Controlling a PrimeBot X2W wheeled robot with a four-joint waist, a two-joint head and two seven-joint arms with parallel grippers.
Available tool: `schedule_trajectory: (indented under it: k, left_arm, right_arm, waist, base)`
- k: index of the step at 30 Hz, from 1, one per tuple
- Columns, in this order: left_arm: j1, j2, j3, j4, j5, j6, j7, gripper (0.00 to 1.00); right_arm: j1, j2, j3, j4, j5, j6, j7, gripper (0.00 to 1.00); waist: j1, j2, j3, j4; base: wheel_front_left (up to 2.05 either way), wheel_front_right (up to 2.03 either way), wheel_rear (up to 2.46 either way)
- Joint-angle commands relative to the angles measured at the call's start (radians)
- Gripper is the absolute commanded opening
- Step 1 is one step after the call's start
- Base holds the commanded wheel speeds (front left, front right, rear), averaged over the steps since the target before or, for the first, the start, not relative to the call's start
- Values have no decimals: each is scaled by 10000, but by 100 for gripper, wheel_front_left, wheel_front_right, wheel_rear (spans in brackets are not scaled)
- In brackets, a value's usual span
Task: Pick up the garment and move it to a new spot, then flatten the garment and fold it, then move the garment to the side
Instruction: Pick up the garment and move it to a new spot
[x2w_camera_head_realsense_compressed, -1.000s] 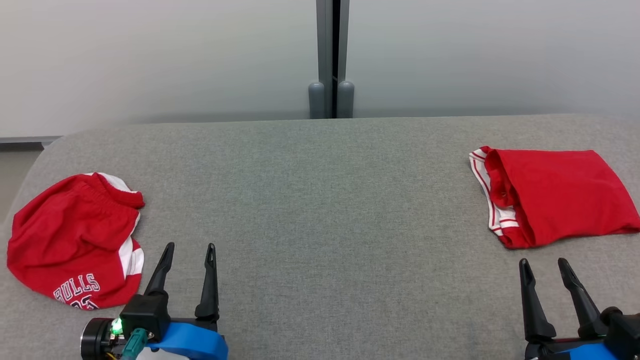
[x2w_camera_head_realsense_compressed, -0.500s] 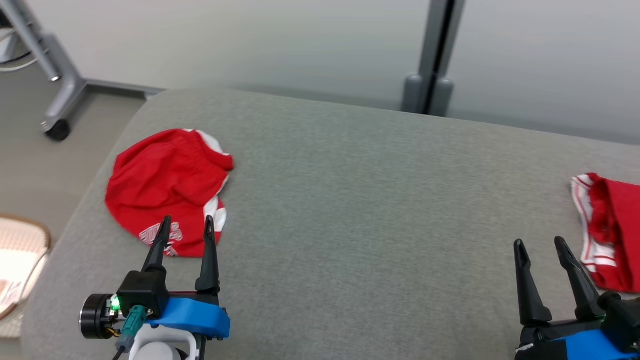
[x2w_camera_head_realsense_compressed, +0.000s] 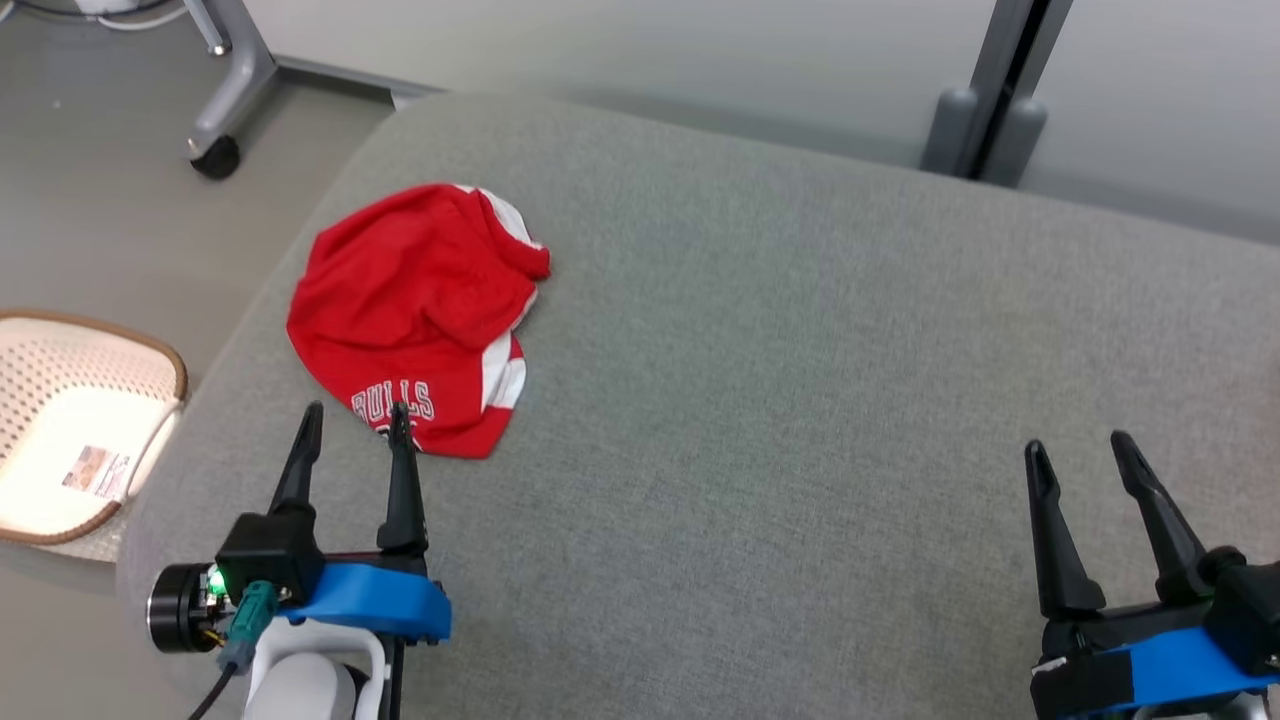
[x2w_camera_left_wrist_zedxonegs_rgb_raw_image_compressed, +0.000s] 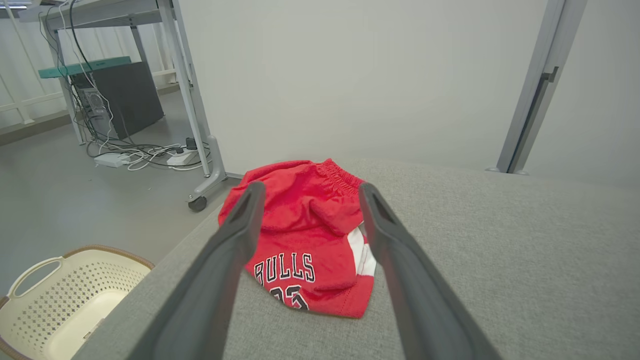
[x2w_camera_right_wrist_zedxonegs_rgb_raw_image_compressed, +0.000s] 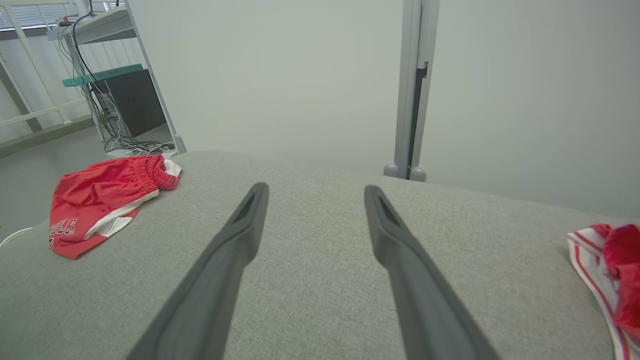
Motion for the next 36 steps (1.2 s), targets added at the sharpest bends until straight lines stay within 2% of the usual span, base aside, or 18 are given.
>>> schedule_trajectory:
  k: [1,5,10,15,19,20,21,23,25,32,36]
  left_arm:
    - [-402,-89,51,152,-1,-98,-44,100]
    - [-1509,-297,25,1191,-252,-445,22,100]
    - [-3064,-546,45,3644,-778,-1190,151,100]
    - [-4168,-729,47,5935,-1105,-1682,106,100]
    - [-4703,-776,57,7309,-1289,-1911,111,98]
    - [-4818,-775,30,7546,-1267,-1960,106,46]
    - [-4920,-749,30,7742,-1267,-1990,93,0]
    - [-5025,-686,22,7962,-1202,-2014,34,0]
    - [-5080,-563,155,7651,-1094,-1860,-23,0]
    - [-3565,-154,1269,4173,-351,-1138,-43,0]
    - [-2428,-105,1585,2438,112,-952,-44,0]
  right_arm:
    - [-247,-18,17,-182,-130,1,123,100]
    - [-671,-21,77,-736,-634,1,524,100]
    - [-1124,-154,91,-1154,-966,1,914,100]
    - [-1321,-248,75,-1104,-892,1,982,100]
    - [-1357,-236,95,-1027,-868,1,982,100]
    - [-1375,-230,97,-1004,-855,1,973,100]
    - [-1392,-225,92,-984,-841,1,958,100]
    - [-1403,-203,79,-916,-806,1,892,100]
    - [-1393,-176,97,-820,-779,1,784,100]
    - [-1113,-63,136,-405,-638,1,373,100]
    - [-881,-30,218,-151,-489,1,185,100]
  waist:
    - [0,-1,374,87]
    - [0,-1,1463,-48]
    - [0,-1,2441,-288]
    - [0,-1,2708,-432]
    - [0,-1,2718,-486]
    - [0,-1,2706,-496]
    - [0,-1,2689,-502]
    - [0,-1,2597,-523]
    - [0,-1,2421,-576]
    - [0,-1,1323,-1028]
    - [0,-1,616,-1335]
  base:
    - [0,0,0]
    - [0,0,0]
    - [0,0,0]
    - [0,0,0]
    - [0,0,0]
    - [0,0,0]
    - [0,0,0]
    - [0,0,0]
    - [0,0,0]
    - [0,0,0]
    - [0,0,0]
